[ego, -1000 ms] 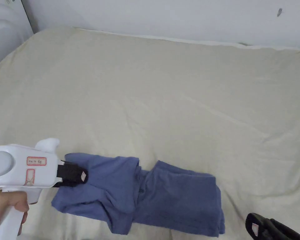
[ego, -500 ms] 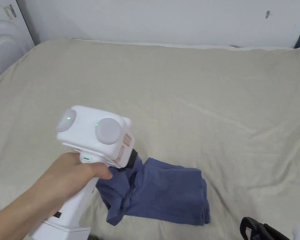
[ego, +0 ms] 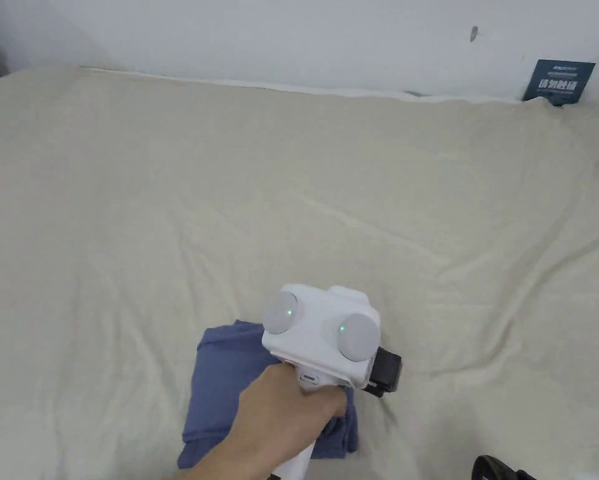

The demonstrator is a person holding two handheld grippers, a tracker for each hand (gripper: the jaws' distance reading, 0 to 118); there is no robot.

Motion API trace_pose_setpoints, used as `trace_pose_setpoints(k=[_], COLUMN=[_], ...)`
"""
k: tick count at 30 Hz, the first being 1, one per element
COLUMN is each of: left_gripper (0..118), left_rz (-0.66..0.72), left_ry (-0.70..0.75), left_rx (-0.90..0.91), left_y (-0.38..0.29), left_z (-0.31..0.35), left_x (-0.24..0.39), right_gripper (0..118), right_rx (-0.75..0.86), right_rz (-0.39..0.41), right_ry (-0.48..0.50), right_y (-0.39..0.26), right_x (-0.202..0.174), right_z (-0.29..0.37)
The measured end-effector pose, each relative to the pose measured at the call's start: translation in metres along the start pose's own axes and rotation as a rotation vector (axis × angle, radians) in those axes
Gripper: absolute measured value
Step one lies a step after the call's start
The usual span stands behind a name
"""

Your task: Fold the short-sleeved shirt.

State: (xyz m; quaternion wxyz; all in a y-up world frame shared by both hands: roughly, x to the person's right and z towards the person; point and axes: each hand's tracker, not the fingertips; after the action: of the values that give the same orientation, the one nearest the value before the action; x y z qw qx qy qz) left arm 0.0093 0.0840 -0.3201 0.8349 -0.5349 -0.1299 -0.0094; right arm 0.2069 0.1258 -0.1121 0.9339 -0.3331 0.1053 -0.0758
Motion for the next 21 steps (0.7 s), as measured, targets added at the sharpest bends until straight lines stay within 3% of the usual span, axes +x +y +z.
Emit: trace_pose_setpoints(k=[4, 6, 7, 8, 9, 10, 14, 18, 21], left_gripper=[109, 103, 76, 32, 1, 1, 1, 1, 1], left_rz=[0.097, 0.127, 0.119, 0.118, 0.143, 0.174, 0.077, 0.047, -0.049], left_ry=[-0.149, -0.142, -0.124, -0.080, -0.038, 0.025, 0.458, 0.546, 0.656], left_rx=[0.033, 0.066, 0.069, 0.103, 0.122, 0.090, -0.025, -0.106, -0.136], left_y=[0.002, -0.004, -0.007, -0.013, -0.018, -0.024, -0.043, -0.048, -0.045], left_z=[0.033, 0.059, 0.074, 0.086, 0.088, 0.087, 0.063, 0.020, -0.014], left_x=[-0.025, -0.050, -0.065, -0.080, -0.094, -0.108, -0.134, -0.118, -0.065], right_gripper=[1, 1, 1, 1, 1, 1, 1, 1, 1], right_rx=[0.002, -0.007, -0.011, -0.014, -0.017, -0.020, -0.023, -0.011, -0.001], right_rz=[-0.014, -0.020, -0.027, -0.038, -0.045, -0.050, -0.054, -0.066, -0.088], right_ry=[-0.019, -0.017, -0.009, 0.011, 0.030, 0.043, 0.085, 0.094, 0.074], right_y=[0.003, 0.004, 0.004, 0.004, 0.003, 0.003, 0.004, 0.004, 0.003], right_x=[0.006, 0.006, 0.004, 0.003, 0.002, -0.001, -0.006, 0.000, 0.012], right_z=[-0.001, -0.006, -0.010, -0.014, -0.017, -0.020, -0.025, -0.019, -0.009])
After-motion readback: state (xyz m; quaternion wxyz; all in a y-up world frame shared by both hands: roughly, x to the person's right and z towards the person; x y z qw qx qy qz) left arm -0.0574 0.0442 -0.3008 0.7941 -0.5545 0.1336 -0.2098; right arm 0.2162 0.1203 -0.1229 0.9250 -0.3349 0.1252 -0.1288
